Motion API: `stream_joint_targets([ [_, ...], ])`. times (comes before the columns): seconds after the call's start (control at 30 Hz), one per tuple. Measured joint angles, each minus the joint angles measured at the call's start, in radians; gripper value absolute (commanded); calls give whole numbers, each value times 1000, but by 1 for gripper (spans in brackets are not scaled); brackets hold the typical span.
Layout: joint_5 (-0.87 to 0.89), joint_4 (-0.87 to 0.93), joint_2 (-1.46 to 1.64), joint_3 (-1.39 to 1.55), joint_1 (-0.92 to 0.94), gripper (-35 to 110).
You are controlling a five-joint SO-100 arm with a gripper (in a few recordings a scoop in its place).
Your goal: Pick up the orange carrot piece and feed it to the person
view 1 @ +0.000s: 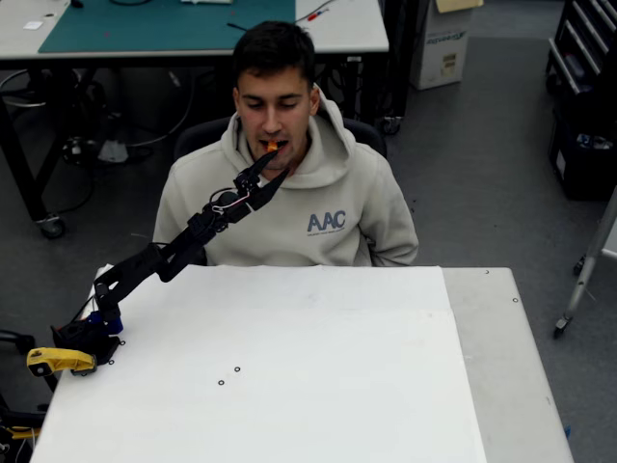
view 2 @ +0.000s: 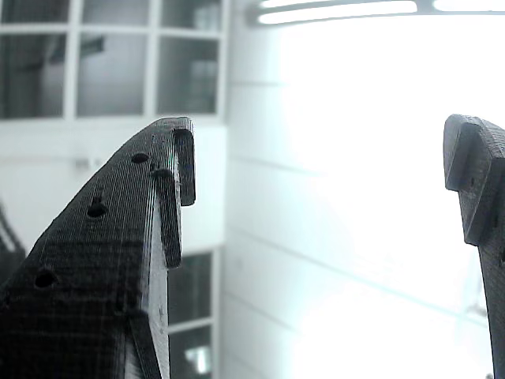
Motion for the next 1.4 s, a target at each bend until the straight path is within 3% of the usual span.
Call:
stream_joint_targets([
  [0.27,-2,0,0,0,-3,-5],
  [0.63,8,0,0,0,-11,-3],
  [0.77,94,0,2,38,-8,-3],
  [1.03,347,0,179,351,5,-3],
  [1.4,572,0,621,1002,0,-3],
])
